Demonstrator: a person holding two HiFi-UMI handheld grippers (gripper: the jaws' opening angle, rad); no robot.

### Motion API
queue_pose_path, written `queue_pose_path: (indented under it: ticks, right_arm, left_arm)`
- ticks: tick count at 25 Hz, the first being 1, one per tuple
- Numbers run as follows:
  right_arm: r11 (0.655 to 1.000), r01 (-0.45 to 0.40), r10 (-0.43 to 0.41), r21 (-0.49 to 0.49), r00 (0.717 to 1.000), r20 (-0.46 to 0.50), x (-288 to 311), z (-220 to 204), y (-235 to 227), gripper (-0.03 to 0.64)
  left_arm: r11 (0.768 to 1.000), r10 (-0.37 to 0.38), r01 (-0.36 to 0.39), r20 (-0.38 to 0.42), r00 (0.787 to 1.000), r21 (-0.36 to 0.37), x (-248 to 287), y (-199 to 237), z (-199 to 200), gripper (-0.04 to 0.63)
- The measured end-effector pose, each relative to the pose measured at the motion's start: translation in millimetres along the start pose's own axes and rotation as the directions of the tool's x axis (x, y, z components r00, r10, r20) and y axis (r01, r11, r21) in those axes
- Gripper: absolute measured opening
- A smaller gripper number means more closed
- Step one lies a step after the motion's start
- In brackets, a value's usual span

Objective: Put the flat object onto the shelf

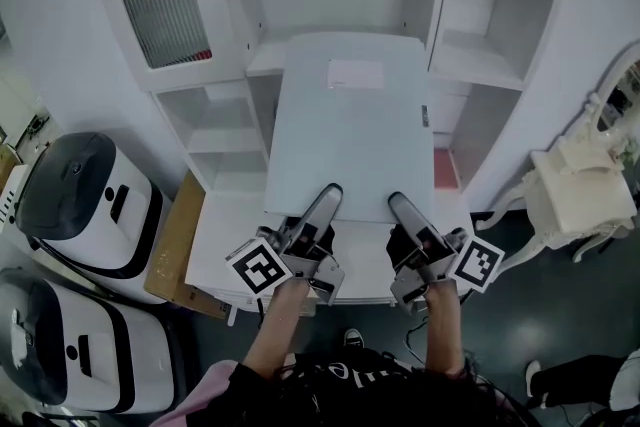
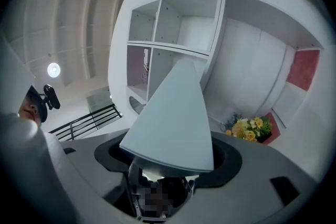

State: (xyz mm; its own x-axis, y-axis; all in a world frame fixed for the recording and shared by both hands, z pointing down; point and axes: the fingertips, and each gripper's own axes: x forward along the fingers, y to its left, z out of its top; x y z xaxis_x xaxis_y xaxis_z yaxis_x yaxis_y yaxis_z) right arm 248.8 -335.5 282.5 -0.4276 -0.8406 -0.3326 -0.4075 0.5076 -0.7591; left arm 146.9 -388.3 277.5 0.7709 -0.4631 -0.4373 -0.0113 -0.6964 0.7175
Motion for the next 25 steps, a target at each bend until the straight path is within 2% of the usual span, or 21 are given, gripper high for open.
queue_pose_path:
  ticks: [3, 7, 9, 11, 15, 17, 20, 25]
  right_arm:
    - [1.0, 0.019, -0.019, 0.007, 1.0, -0.007, 10, 15, -9, 0.31]
    - [0.996, 0.067, -0.067, 0.055, 0.998, -0.005, 21, 33, -26, 0.311]
    - [0.994, 0.075, -0.075, 0.082, 0.997, -0.007, 26, 37, -31, 0.311]
    - [0.99, 0.076, -0.077, 0.119, 0.997, 0.001, 29, 41, -36, 0.31]
    - [0.978, 0.047, -0.056, 0.202, 0.998, 0.043, 34, 55, -40, 0.31]
    - [0.975, 0.033, -0.048, 0.22, 0.997, 0.065, 36, 66, -42, 0.31]
    - [0.967, 0.016, -0.042, 0.254, 0.994, 0.096, 45, 86, -46, 0.31]
    - [0.96, 0.014, -0.049, 0.279, 0.992, 0.12, 61, 106, -55, 0.31]
  left_arm:
    - [0.999, -0.026, 0.026, 0.012, 1.0, -0.025, 21, -2, 6, 0.388]
    - [0.998, 0.029, -0.029, -0.002, 1.0, -0.064, 42, 15, 9, 0.388]
    - [0.998, 0.037, -0.038, -0.022, 0.999, -0.058, 49, 19, 9, 0.393]
    - [0.999, 0.03, -0.03, -0.049, 0.998, -0.013, 54, 19, 11, 0.404]
    - [0.993, 0.017, -0.003, -0.11, 0.994, 0.122, 59, 14, 13, 0.424]
    - [0.984, 0.009, 0.019, -0.158, 0.987, 0.178, 62, 13, 7, 0.431]
    - [0.959, 0.003, 0.058, -0.215, 0.977, 0.278, 72, 15, 1, 0.431]
    - [0.945, 0.009, 0.068, -0.233, 0.972, 0.321, 94, 24, 6, 0.431]
